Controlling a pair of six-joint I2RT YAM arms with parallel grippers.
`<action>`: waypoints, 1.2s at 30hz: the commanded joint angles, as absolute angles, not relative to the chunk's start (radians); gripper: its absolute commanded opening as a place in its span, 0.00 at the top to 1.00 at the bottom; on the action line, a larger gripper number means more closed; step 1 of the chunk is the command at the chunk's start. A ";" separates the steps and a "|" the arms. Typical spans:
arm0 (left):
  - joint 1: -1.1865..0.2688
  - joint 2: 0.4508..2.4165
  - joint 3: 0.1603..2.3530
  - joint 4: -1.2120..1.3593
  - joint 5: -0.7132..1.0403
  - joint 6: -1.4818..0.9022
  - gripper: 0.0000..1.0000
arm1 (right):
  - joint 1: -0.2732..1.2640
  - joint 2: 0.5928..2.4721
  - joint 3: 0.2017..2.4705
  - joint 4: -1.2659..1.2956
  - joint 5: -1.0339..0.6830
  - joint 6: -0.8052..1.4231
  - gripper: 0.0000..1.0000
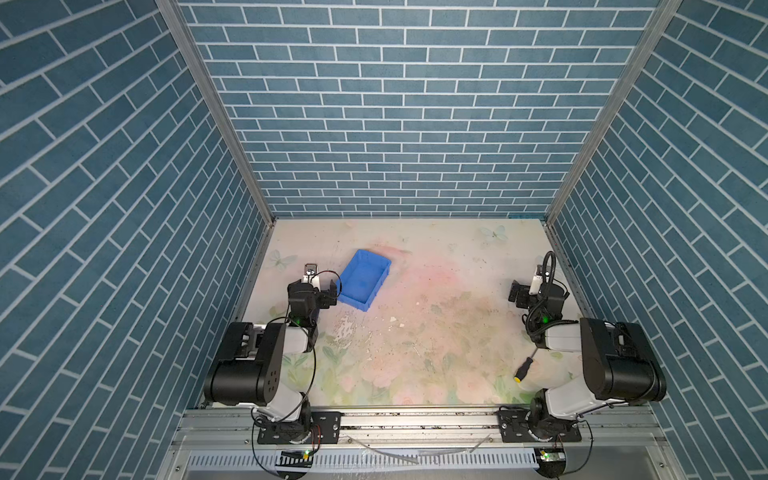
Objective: Put the screwdriver in the bin
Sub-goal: 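Reach the right gripper toward the yellow-and-black screwdriver on the table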
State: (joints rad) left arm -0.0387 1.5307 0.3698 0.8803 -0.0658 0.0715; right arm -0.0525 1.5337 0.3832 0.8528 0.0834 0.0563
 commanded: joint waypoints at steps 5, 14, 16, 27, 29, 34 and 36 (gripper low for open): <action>-0.035 1.532 0.384 0.876 -0.063 0.080 0.00 | -0.052 1.534 0.386 0.871 0.088 0.083 0.01; -0.035 1.534 0.385 0.876 -0.063 0.080 0.00 | -0.052 1.537 0.399 0.851 0.052 0.068 0.01; -0.035 1.532 0.385 0.876 -0.063 0.080 0.00 | -0.051 1.537 0.399 0.851 0.050 0.068 0.01; -0.050 1.414 0.371 0.814 -0.100 0.086 0.00 | -0.051 1.435 0.421 0.725 0.047 0.064 0.01; -0.068 1.342 0.373 0.751 -0.121 0.101 0.00 | -0.051 1.371 0.432 0.656 0.056 0.069 0.01; -0.143 1.190 0.374 0.688 -0.184 0.133 0.00 | -0.048 1.249 0.452 0.521 0.051 0.106 0.01; -0.185 1.137 0.391 0.647 -0.193 0.147 0.00 | -0.044 1.196 0.469 0.441 0.054 0.129 0.01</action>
State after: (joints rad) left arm -0.1421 1.1873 0.3702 0.7254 -0.1558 0.1146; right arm -0.0505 1.2514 0.4171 0.5735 0.0566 0.0731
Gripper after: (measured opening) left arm 0.996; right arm 0.991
